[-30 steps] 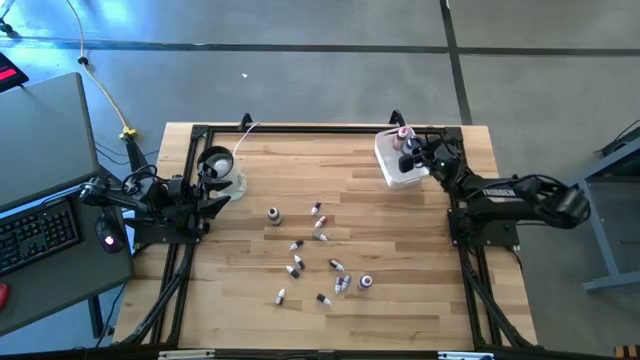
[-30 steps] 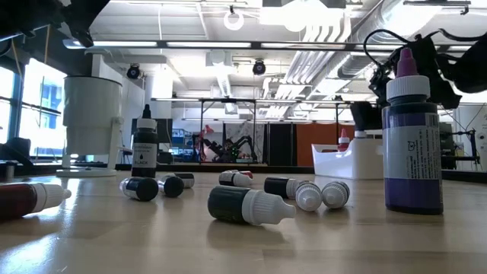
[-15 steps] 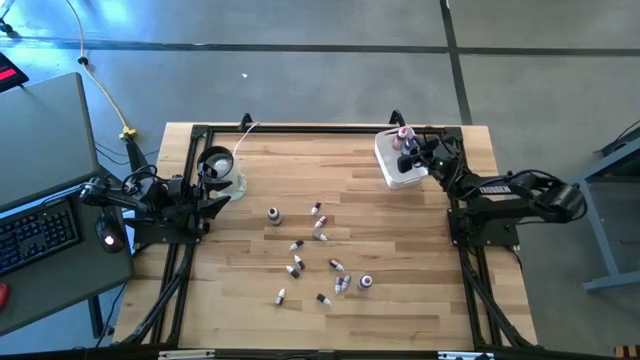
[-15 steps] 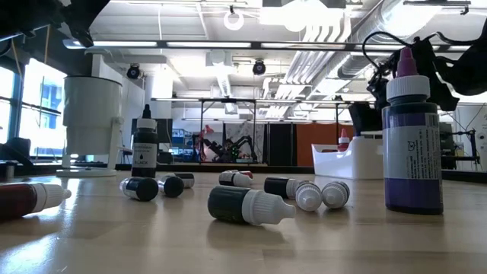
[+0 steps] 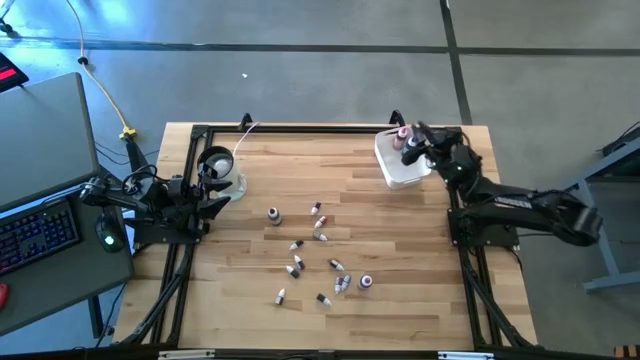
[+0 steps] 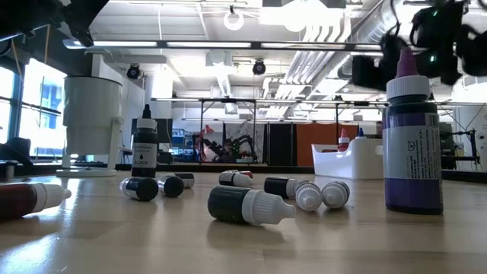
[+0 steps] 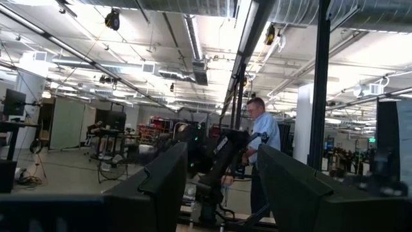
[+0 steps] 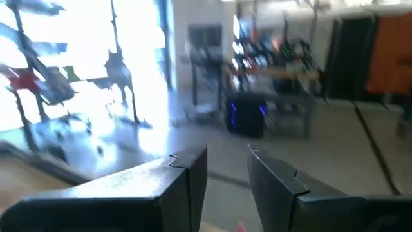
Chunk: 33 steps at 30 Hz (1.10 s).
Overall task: Pick & Place food coloring
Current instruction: Put the big violet food coloring bottle into the white bin
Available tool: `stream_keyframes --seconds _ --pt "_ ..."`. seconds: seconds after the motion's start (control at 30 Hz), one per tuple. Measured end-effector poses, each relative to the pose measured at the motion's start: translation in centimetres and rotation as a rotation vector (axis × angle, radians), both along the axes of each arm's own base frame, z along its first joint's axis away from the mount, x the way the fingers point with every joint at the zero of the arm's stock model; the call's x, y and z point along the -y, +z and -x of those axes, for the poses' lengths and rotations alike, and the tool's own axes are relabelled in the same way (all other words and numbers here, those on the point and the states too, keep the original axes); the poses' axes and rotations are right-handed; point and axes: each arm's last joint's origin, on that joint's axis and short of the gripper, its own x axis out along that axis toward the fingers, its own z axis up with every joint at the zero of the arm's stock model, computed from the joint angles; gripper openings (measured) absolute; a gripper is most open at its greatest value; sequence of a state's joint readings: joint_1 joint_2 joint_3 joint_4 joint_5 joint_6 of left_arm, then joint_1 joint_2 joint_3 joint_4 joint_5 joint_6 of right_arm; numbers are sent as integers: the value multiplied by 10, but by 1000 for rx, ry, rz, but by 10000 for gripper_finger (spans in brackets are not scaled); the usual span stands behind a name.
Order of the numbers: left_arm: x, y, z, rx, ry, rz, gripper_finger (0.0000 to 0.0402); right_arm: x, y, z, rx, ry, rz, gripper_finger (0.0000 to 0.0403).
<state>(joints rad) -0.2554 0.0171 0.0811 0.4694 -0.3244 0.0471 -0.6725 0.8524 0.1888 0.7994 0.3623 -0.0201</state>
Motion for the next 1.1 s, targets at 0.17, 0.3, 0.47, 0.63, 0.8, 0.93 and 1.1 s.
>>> stream_keyframes --seconds 0.17,0.3,0.47,0.63,0.8,0.93,1.1 --pt "0 0 0 0 0 0 186 -19 47 -13 54 195 78 104" --pt "0 0 0 0 0 0 186 -40 75 -32 -22 414 15 103" --pt "0 0 0 0 0 1 186 -70 82 -58 -92 675 -109 103" --pt "0 0 0 0 0 1 186 -103 63 -85 -196 867 -137 103" --pt "0 0 0 0 0 1 186 -134 36 -105 -344 1010 -164 104" --pt "0 0 0 0 0 1 186 -157 20 -116 -431 1114 -122 104" --pt "0 0 0 0 -1 4 186 -175 11 -122 -437 1184 -96 104"
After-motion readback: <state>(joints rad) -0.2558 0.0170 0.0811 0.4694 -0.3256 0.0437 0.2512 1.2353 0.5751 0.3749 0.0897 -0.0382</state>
